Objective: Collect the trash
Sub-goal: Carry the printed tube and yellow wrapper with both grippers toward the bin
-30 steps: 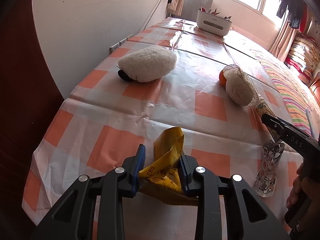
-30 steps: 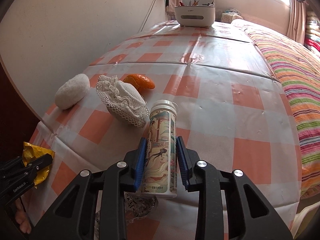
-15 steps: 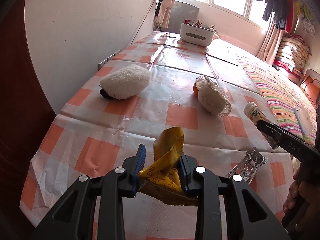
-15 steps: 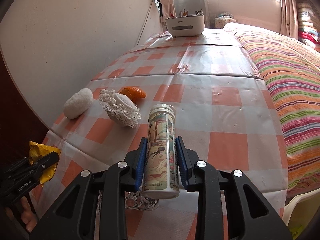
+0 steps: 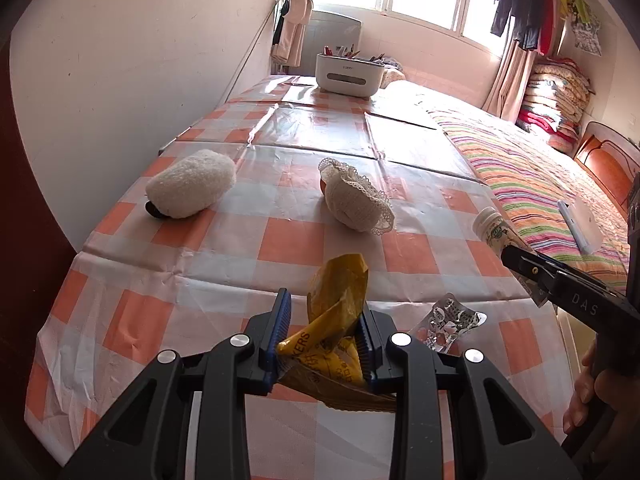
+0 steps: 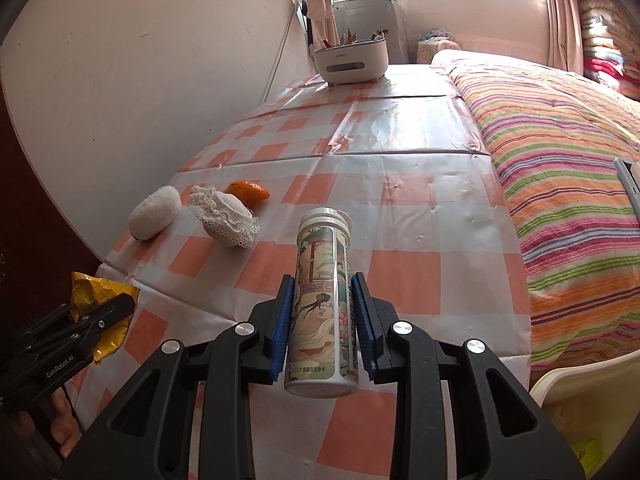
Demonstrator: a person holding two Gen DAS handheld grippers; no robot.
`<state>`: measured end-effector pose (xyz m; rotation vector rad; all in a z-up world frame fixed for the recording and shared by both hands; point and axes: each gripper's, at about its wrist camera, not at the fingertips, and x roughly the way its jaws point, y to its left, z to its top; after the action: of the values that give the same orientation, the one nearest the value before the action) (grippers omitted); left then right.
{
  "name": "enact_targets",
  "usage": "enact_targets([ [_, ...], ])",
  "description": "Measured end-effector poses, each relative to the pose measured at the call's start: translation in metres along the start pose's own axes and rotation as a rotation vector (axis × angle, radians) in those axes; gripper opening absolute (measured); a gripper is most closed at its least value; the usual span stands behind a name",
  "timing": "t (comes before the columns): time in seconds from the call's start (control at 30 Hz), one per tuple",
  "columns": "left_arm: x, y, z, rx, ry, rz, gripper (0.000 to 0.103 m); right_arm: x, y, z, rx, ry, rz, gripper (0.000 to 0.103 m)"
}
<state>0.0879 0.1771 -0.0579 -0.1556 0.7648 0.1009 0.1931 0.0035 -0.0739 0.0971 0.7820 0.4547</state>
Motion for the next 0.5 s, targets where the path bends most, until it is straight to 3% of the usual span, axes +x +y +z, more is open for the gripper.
enact_targets([
  [0.5,0.010,-0.047,-0.009,0.079,0.022,-0.070,0.030,-0.041,-0.037,-0.019,0.036,-0.039,-0.042,0.028],
])
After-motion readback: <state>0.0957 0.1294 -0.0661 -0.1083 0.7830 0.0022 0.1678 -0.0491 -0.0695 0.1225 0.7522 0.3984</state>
